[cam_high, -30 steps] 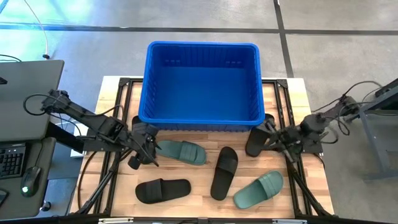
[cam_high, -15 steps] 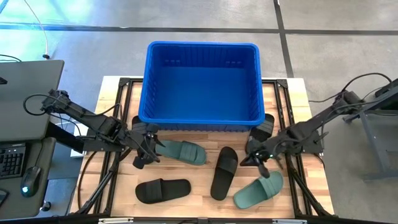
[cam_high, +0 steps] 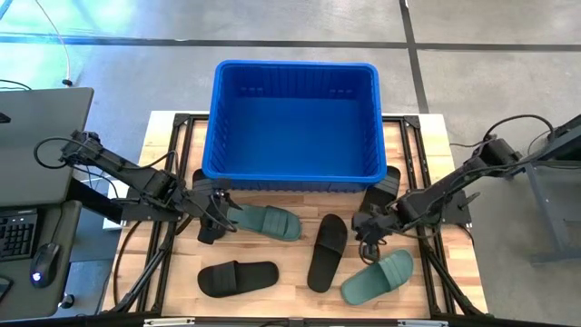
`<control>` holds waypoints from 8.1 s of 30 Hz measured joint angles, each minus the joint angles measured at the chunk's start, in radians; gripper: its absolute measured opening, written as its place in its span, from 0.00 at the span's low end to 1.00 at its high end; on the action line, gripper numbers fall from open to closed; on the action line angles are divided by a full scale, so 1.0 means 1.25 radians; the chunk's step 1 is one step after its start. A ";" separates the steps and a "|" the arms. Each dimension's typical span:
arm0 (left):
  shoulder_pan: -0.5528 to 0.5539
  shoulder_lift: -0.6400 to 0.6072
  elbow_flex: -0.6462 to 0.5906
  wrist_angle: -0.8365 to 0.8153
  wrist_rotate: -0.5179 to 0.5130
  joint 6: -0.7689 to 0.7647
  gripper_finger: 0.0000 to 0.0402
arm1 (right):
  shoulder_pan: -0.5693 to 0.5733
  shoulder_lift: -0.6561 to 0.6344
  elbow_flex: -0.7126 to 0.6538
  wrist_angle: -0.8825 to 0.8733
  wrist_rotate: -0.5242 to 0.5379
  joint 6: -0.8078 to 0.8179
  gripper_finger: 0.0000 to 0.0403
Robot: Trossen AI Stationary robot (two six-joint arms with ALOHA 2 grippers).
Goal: Pick and place slides into bin
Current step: Put the black slipper into the blue bin
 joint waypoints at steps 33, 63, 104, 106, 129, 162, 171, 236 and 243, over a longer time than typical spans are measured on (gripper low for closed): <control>0.000 0.000 0.000 0.000 -0.044 0.007 0.42 | -0.004 0.004 0.000 -0.157 0.085 -0.167 0.44; 0.000 0.009 -0.001 -0.011 -0.042 0.005 0.42 | -0.007 0.196 0.005 -0.145 0.296 -0.120 0.45; 0.000 0.009 -0.001 -0.012 -0.043 0.005 0.42 | 0.303 0.078 0.701 -0.191 0.452 -0.382 0.00; 0.000 0.009 -0.001 -0.012 -0.043 0.005 0.42 | 0.324 0.078 0.751 -0.164 0.477 -0.475 0.00; 0.000 0.009 -0.001 0.052 -0.044 0.007 0.42 | -0.314 0.058 0.704 -0.242 0.340 -1.026 0.00; 0.000 0.009 -0.001 0.088 -0.041 0.004 0.42 | -0.837 0.275 0.225 0.346 -0.116 -1.107 0.33; 0.000 0.016 0.000 0.047 0.007 -0.054 0.42 | -0.804 0.230 0.226 0.354 -0.047 -1.083 0.53; -0.026 0.295 0.000 0.178 0.068 -0.182 0.42 | 0.127 0.351 0.224 0.061 0.599 -0.300 0.41; -0.026 0.295 0.000 0.177 0.068 -0.180 0.42 | 0.100 0.349 0.227 -0.041 0.544 -0.147 0.05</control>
